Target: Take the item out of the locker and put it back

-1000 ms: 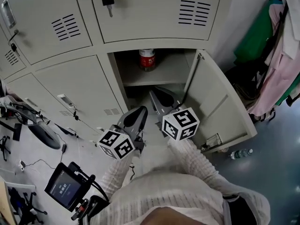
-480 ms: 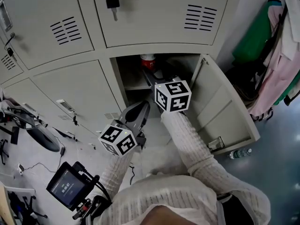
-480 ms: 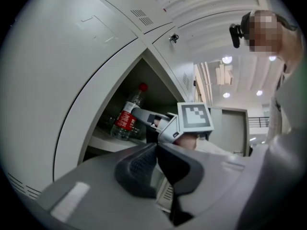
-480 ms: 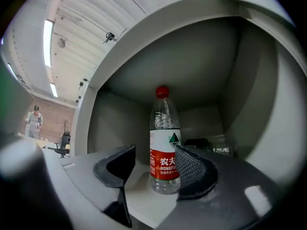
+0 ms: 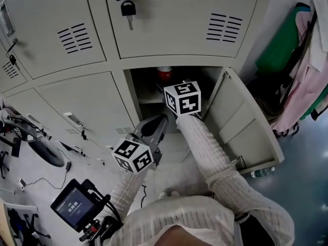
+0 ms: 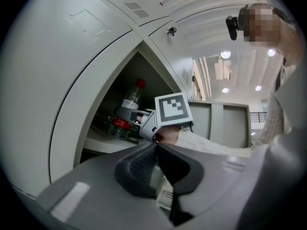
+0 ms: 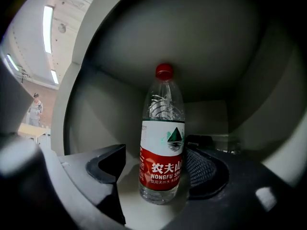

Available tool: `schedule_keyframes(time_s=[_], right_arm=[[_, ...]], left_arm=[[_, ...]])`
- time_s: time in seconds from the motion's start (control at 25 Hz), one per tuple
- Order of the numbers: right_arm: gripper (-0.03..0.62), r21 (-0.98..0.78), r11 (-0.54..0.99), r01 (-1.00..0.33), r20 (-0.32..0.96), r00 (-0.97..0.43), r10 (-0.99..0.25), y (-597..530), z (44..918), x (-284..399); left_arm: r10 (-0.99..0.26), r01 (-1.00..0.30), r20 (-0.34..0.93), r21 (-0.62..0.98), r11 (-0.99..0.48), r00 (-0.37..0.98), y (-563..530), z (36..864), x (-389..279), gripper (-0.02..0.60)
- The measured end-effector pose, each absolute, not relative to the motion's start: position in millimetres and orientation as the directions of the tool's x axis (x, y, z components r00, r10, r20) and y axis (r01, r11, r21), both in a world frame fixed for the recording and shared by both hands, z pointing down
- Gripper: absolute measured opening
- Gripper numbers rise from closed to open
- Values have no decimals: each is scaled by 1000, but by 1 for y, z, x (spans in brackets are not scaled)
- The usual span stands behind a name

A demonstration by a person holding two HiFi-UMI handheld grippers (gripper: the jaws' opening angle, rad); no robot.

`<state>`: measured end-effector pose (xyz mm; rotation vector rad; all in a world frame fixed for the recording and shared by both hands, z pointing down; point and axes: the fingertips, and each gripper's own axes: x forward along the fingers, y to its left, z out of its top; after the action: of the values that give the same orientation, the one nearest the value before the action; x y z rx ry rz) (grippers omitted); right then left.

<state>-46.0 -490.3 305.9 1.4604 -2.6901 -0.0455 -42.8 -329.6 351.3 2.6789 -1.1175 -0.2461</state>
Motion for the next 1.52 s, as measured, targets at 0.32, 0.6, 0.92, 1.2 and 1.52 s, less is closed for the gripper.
schedule_keyframes(time_s=[0.32, 0.6, 0.92, 1.2, 1.52], right_arm=[[362, 85, 491, -867, 162, -474, -866, -513, 318, -49], [328, 66, 470, -880, 179, -453, -874, -517, 319, -46], [314, 57, 479, -876, 173, -464, -869, -512, 319, -45], [310, 50, 513, -857, 171, -499, -850, -501, 318, -45], [310, 4, 586, -810, 175, -576, -798, -472, 319, -41]], left_arm=[[-732, -692, -65, 280, -666, 678, -324, 356, -50, 6], [-745, -706, -64, 276, -652, 664, -315, 360, -54, 6], [-750, -712, -72, 266, -650, 658, -307, 354, -55, 6], [-758, -721, -78, 257, -643, 648, -307, 348, -59, 6], [-750, -719, -88, 233, -655, 655, -307, 342, -54, 6]])
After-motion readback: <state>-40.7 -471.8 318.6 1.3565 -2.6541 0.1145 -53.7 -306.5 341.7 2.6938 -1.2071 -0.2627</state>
